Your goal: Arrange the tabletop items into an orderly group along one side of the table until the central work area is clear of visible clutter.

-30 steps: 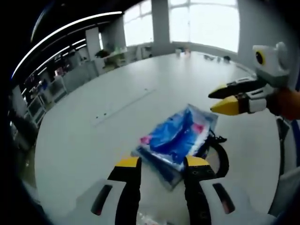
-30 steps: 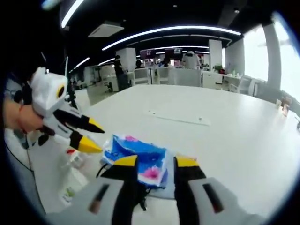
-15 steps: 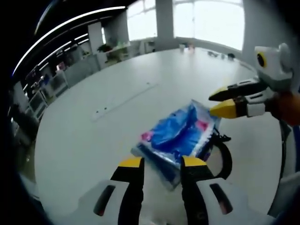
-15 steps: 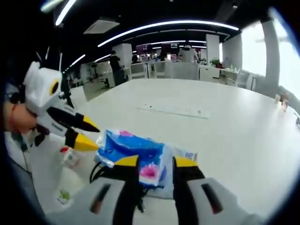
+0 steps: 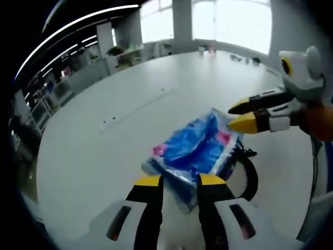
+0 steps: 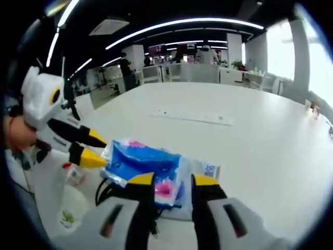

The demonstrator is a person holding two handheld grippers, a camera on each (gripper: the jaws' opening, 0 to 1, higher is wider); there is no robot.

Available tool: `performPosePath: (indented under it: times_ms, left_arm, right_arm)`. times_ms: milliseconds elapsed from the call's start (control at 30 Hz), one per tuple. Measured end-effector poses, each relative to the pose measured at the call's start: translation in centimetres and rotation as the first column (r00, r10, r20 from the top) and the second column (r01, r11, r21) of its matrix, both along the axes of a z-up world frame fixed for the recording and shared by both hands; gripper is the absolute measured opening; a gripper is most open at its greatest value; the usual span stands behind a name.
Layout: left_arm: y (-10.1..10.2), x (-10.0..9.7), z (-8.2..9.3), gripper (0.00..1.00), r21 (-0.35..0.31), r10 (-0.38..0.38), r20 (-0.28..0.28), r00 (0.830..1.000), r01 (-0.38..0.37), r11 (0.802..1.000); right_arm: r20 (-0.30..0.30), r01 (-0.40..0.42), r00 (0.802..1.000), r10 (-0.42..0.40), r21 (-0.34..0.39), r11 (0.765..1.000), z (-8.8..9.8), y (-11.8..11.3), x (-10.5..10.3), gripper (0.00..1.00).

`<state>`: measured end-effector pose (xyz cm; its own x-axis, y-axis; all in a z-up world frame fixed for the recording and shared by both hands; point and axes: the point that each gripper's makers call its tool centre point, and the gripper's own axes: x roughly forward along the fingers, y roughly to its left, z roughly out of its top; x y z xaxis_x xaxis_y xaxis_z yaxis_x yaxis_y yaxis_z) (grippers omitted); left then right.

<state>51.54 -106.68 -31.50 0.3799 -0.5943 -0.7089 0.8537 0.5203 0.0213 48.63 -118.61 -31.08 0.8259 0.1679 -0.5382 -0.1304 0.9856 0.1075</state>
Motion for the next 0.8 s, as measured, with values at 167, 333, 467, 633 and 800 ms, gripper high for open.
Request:
performPosePath:
  times_ms: [167, 333, 467, 633, 800]
  left_arm:
    - [-0.2, 0.0, -0.2, 0.2, 0.005, 0.001, -0.003, 1.0, -0.001, 1.0]
    - [-0.2, 0.1, -0.4, 0.19, 0.012, 0.007, -0.005, 1.0, -0.007, 1.0]
    - [0.0, 0.4, -0.4, 0.17, 0.015, 0.022, -0.006, 1.0, -0.022, 1.0]
    - [-0.2, 0.3, -0.5, 0.15, 0.013, 0.021, -0.01, 1.0, -0.021, 1.0]
    - [-0.2, 0.4, -0.6, 0.12, 0.016, 0.027, -0.011, 1.0, -0.027, 1.0]
  right_arm:
    - [-0.018, 0.002, 1.0, -0.002, 0.002, 1.0, -0.5, 0.2, 0.1, 0.24]
    - [-0.027, 0.007, 1.0, -0.007, 0.003, 1.0, -0.8, 0.2, 0.3, 0.22]
    - [-0.031, 0.008, 0.999, -0.008, 0.006, 1.0, -1.0, 0.2, 0.4, 0.2]
    - [-0.038, 0.005, 0.999, -0.005, 0.014, 1.0, -1.2, 0.4, 0.5, 0.15]
    - [-0.043, 0.015, 0.999, -0.014, 0.017, 1.0, -1.4, 0.2, 0.6, 0.09]
